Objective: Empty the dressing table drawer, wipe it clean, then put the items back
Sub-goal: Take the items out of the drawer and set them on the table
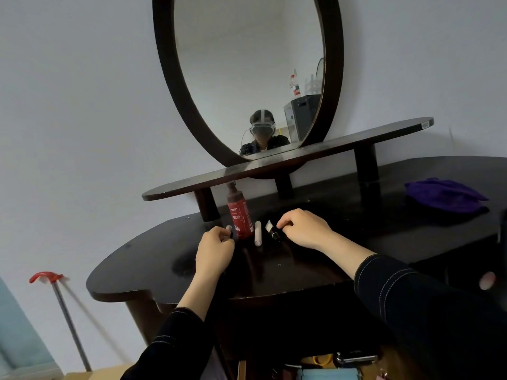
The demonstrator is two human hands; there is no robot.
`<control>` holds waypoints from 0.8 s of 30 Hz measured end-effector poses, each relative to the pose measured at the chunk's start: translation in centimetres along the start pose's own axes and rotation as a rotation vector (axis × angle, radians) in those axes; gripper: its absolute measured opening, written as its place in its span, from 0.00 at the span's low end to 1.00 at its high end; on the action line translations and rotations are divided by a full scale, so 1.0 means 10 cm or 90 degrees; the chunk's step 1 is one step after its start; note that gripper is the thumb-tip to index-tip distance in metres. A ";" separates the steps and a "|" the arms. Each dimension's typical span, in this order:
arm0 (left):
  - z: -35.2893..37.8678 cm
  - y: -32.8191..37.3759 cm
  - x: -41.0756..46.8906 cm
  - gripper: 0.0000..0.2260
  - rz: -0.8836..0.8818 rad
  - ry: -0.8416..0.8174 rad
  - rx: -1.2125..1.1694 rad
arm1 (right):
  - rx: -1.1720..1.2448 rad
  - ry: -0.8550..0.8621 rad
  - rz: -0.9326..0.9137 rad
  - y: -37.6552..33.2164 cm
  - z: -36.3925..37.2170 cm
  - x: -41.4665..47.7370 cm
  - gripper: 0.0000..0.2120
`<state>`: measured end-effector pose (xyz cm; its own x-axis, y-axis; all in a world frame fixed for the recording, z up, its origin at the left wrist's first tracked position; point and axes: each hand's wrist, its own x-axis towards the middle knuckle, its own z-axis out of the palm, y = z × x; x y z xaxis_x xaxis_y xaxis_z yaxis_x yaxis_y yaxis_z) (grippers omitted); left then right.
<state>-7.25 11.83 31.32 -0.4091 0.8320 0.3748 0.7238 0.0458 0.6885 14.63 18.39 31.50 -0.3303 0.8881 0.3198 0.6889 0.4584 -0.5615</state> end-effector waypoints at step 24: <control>-0.19 0.20 -0.67 0.08 -0.034 0.084 -0.176 | -0.117 -0.136 -0.092 -0.05 -0.15 -0.74 0.20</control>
<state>-4.10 5.34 31.41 -0.5240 0.7530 0.3980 0.5279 -0.0796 0.8456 17.75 11.53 30.53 -0.5479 0.8103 0.2078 0.7236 0.5837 -0.3684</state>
